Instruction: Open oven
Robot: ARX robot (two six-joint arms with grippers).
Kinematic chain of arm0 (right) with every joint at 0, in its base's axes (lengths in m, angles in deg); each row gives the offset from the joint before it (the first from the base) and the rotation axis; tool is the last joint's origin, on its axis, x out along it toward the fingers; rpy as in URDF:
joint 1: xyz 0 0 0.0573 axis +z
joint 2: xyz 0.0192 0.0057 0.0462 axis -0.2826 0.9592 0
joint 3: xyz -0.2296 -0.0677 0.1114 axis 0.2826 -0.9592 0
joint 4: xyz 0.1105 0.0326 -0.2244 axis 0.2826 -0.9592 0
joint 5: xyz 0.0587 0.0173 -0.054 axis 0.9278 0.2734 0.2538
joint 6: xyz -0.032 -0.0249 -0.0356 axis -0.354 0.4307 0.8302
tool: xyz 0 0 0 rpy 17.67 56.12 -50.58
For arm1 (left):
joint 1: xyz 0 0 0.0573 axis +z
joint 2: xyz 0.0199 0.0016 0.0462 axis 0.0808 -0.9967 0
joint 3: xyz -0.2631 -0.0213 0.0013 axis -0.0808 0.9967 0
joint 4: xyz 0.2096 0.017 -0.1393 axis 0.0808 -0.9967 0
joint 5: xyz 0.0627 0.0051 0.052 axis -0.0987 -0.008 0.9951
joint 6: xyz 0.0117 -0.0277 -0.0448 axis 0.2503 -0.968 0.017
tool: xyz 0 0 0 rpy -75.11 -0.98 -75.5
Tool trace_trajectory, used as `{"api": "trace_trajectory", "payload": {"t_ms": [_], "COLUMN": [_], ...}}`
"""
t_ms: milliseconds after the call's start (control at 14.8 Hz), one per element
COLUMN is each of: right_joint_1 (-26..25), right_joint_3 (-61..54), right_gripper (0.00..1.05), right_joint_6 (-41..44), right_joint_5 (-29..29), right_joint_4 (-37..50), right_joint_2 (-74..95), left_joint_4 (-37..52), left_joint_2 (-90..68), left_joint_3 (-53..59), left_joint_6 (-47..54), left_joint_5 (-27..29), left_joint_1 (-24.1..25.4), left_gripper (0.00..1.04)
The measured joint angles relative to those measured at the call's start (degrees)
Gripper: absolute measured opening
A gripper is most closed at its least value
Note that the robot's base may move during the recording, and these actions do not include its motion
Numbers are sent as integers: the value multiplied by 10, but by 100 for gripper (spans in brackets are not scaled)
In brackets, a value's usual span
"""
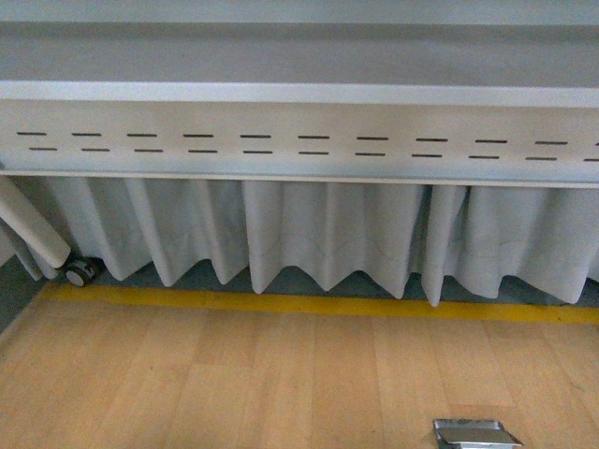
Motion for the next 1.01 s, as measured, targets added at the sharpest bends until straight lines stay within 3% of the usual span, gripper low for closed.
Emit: {"api": "trace_trajectory", "payload": {"t_ms": [1013], "right_joint_1": [0], "right_joint_3": [0], "right_gripper": [98], "right_joint_6": [0], "right_joint_5": [0], "right_joint_4": [0], "right_joint_2": [0], "left_joint_4": [0], "left_joint_2": [0], "left_joint_3": [0], "left_joint_6": [0], "left_joint_5": [0], "left_joint_1": [0], "left_gripper": [98]}}
